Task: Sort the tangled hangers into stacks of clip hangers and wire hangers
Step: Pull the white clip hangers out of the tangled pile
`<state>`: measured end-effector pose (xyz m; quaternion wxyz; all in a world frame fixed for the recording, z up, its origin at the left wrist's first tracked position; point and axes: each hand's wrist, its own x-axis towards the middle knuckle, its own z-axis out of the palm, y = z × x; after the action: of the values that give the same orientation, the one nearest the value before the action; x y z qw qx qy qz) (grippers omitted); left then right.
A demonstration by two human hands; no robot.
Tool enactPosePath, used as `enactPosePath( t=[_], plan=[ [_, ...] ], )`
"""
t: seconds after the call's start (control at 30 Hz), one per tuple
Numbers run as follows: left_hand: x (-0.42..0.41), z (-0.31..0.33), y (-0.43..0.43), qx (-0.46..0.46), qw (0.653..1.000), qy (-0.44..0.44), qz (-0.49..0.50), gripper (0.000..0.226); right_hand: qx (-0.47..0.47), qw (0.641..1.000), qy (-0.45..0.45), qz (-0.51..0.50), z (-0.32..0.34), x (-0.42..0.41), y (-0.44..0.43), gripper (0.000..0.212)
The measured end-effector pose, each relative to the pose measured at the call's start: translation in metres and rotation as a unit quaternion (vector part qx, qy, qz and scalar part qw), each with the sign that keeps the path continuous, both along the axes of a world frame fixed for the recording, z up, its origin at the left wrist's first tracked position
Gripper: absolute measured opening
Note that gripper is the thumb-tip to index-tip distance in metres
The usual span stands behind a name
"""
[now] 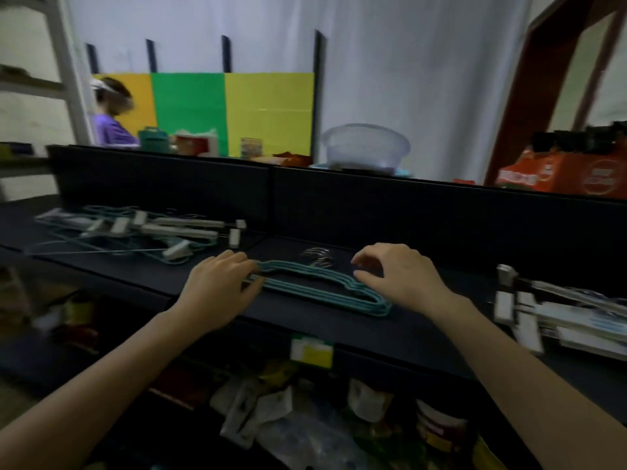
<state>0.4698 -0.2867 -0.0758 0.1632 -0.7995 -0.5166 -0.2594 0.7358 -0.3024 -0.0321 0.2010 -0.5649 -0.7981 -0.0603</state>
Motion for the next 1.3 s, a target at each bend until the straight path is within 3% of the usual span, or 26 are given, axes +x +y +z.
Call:
enactPosePath(
  t=[0.27,0.57,1.03,1.3],
  plan=[
    [-0.180,-0.001,-0.007,-0.024,0.996,0.016,0.078,0.031,-0.031,0.997,0.023,0.060,0.001,-0.165,0.037,0.024],
    [-0.319,0.010,0.014,-0.022,0.996,-0.010,0.087,0.023,-0.040,0.998,0.035,0.028,-0.009,-0.292,0.086,0.022],
    [-0.369,0.011,0.117,-0.021,0.998,-0.048,0.024,0.023,-0.085,0.996,0.031,-0.018,-0.013,-0.346,0.211,0.023],
    [-0.358,0.031,0.202,-0.034,0.998,-0.020,-0.047,0.026,-0.195,0.979,-0.051,-0.013,-0.020,-0.348,0.316,0.049]
  ],
)
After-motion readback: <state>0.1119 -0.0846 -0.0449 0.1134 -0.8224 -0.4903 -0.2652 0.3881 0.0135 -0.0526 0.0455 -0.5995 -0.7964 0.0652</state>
